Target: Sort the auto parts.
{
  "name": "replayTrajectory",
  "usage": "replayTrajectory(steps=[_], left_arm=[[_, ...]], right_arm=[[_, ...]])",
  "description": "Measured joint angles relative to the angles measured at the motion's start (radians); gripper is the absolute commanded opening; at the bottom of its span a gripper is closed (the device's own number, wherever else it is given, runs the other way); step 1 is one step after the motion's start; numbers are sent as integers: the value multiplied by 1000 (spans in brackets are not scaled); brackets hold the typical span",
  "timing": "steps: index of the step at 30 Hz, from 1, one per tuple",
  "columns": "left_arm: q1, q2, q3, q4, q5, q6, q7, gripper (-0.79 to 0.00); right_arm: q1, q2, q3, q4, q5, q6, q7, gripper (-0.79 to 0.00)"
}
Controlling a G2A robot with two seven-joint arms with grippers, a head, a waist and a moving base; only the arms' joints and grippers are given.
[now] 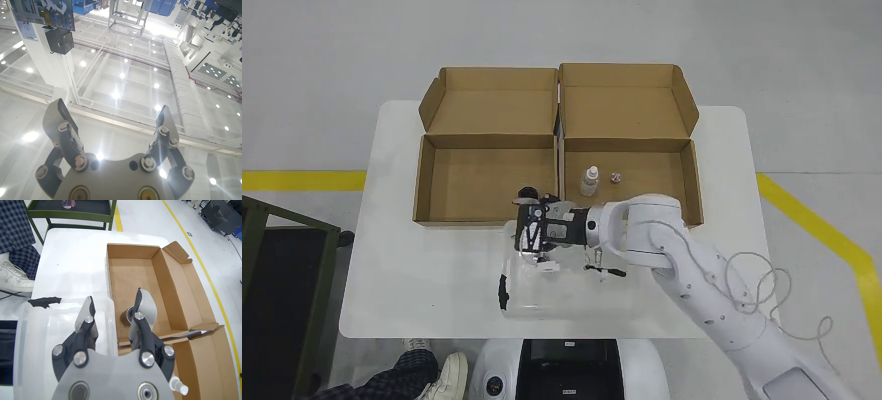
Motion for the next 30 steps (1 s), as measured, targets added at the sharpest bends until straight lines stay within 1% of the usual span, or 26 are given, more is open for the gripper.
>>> replayTrajectory(steps=[5,11,19,25,30], left_arm=[[0,0,0,0,0,0,0,0],[0,0,0,0,0,0,0,0],[0,0,0,0,0,0,0,0],[0,0,0,0,0,0,0,0],[0,0,0,0,0,0,0,0]], right_arm=[[-68,16,6,-25,-25,-44,13,-400],[-110,23,4,-9,-37,-36,-2,-400],[-128,27,-12,10,-79,-36,-29,-394],[-135,33,-13,31,-116,-51,-24,-397],[-135,37,-17,55,-126,-70,-15,-382]])
